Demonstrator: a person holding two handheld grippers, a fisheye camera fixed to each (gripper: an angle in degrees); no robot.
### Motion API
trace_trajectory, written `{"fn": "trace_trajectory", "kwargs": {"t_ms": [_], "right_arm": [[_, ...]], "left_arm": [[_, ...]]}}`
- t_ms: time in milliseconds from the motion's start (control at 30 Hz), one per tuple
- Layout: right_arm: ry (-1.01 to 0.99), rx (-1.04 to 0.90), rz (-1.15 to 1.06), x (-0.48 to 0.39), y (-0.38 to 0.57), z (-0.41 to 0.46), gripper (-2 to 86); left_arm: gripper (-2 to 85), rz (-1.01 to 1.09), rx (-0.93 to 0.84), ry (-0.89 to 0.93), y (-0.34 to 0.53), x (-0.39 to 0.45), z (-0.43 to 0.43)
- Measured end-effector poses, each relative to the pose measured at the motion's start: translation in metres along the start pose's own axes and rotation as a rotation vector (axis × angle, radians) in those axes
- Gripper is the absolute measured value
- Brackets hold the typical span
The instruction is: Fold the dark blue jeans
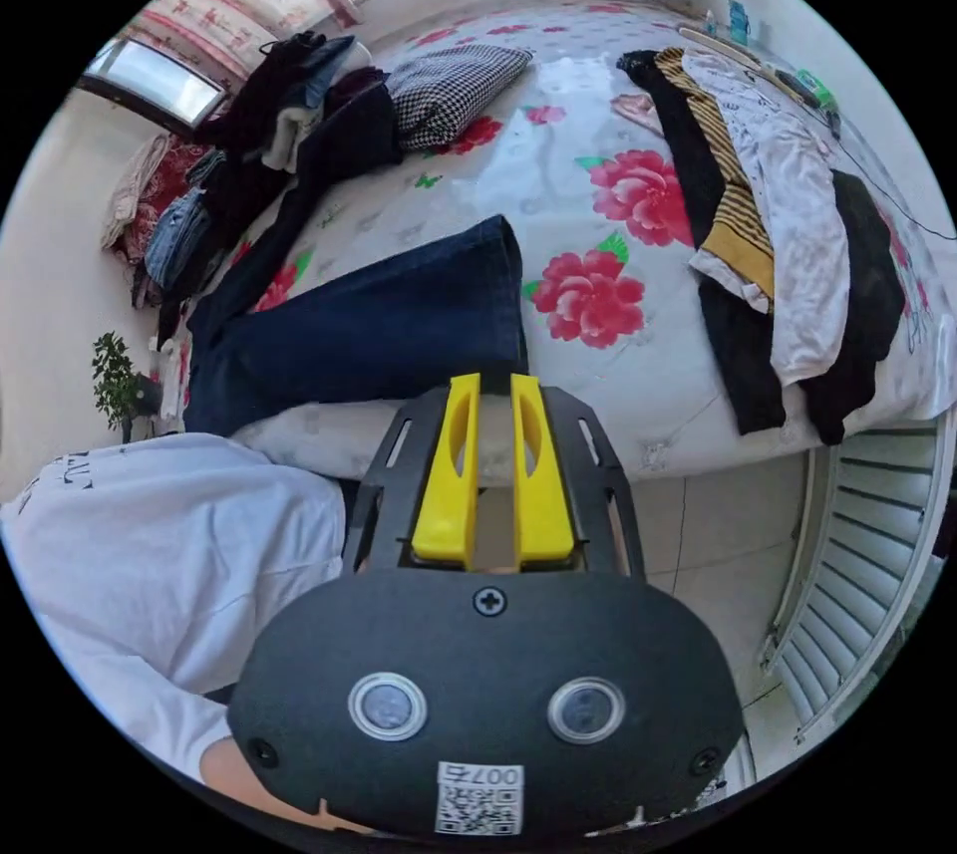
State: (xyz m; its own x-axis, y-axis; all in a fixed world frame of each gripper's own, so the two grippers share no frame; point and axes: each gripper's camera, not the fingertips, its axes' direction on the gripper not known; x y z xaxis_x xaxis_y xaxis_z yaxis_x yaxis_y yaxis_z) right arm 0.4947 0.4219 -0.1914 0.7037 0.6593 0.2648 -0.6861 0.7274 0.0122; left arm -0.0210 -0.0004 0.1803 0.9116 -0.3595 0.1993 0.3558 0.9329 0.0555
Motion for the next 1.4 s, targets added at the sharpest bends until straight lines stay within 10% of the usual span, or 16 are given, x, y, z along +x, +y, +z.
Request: {"fn": "trace_trajectory", "kwargs": {"t_ms": [433,933,1400], "right_arm": [[-0.04,0.256,-0.28,-0.095,-0.097,0.016,7.3],[-0.097,-0.086,-0.794,-0.251,-0.138,0.173,7.4],[-0.067,-0.114,-0.977,-0.275,-0.146,0.164,-0.1]], "left_arm": [[5.7,0.063,0.191,0.015,-0.086,0.056,-0.031],[8.1,0.672,0.238,0.125,-0.141,0.242,0.042],[-0.8,0.652,0.142,0.149,-0.18,0.241,0.036]]}}
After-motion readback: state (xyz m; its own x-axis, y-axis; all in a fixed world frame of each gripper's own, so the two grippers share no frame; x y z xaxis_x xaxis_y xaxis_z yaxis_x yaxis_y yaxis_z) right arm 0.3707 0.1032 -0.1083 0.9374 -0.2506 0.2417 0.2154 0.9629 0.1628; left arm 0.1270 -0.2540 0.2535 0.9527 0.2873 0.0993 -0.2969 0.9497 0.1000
